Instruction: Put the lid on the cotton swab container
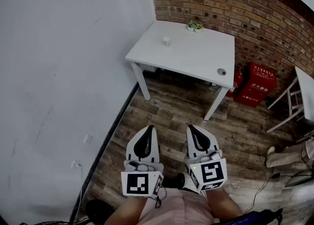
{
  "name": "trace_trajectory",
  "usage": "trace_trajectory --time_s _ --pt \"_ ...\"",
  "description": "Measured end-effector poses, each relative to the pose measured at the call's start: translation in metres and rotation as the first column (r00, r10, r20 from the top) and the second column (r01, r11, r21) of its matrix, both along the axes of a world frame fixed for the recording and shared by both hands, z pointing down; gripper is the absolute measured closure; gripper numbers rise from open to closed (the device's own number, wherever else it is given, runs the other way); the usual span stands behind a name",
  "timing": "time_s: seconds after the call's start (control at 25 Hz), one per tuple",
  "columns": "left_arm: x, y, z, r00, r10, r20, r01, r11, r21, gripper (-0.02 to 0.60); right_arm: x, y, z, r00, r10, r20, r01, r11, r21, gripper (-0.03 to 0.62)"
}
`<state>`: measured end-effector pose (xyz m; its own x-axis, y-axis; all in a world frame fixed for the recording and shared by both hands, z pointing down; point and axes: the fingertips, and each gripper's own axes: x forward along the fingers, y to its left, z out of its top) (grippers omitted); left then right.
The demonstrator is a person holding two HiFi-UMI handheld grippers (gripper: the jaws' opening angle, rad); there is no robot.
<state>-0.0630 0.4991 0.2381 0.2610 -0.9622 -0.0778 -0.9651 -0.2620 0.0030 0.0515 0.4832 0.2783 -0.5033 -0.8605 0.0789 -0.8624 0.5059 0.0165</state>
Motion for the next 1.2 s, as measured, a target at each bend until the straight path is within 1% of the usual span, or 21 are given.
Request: trace_trajectory --time_s 0.52,0.68,0.72,0.76,0.8,0.88,1.0,1.08,1.2 --pt "0.001 -0.007 0.002 1.0 -0.025 0.001 0.025 1.0 -0.006 0.58 0.005 -0.013 -0.003 1.0 -0.013 -0.006 0.013 1.0 0.007 0.589" --pt "0.002 -0.008 0.004 0.999 -0.042 -0.01 0.042 0.999 -0.019 0.578 0.008 -0.013 -0.005 0.999 -0.028 0.026 0.028 1.0 0.009 0.588" --pt "0.003 -0.01 0.004 0.999 -0.037 -0.019 0.036 0.999 -0.023 0.528 0.007 -0.014 -0.005 0.999 -0.042 0.034 0.042 0.999 0.006 0.526" --pt "0.005 -0.012 0.005 0.999 -0.028 -0.029 0.027 0.999 -0.027 0.419 0.006 -0.016 -0.005 0.998 -0.054 0.038 0.054 0.999 0.004 0.426" --pt "0.006 -0.014 0.005 0.999 -0.021 -0.038 0.02 0.999 -0.029 0.382 0.006 -0.017 -0.006 0.998 -0.06 0.036 0.059 0.998 0.004 0.41" --pt "0.005 -0.018 0.005 0.999 -0.023 -0.039 0.022 0.999 -0.025 0.387 0.006 -0.022 -0.005 0.998 -0.053 0.02 0.053 0.999 0.015 0.413" --pt "-0.001 -0.029 0.006 0.999 -0.037 -0.023 0.037 0.999 -0.024 0.388 0.01 -0.034 -0.001 0.999 -0.035 -0.001 0.035 0.999 0.011 0.413" --pt "-0.004 -0.041 0.007 0.999 -0.04 -0.022 0.04 0.999 -0.025 0.4 0.013 -0.046 0.002 1.0 -0.025 -0.005 0.025 1.0 0.006 0.418" --pt "-0.007 -0.066 0.011 0.999 -0.038 -0.019 0.037 0.999 -0.023 0.402 0.013 -0.07 0.007 1.0 -0.018 -0.016 0.018 1.0 0.004 0.422"
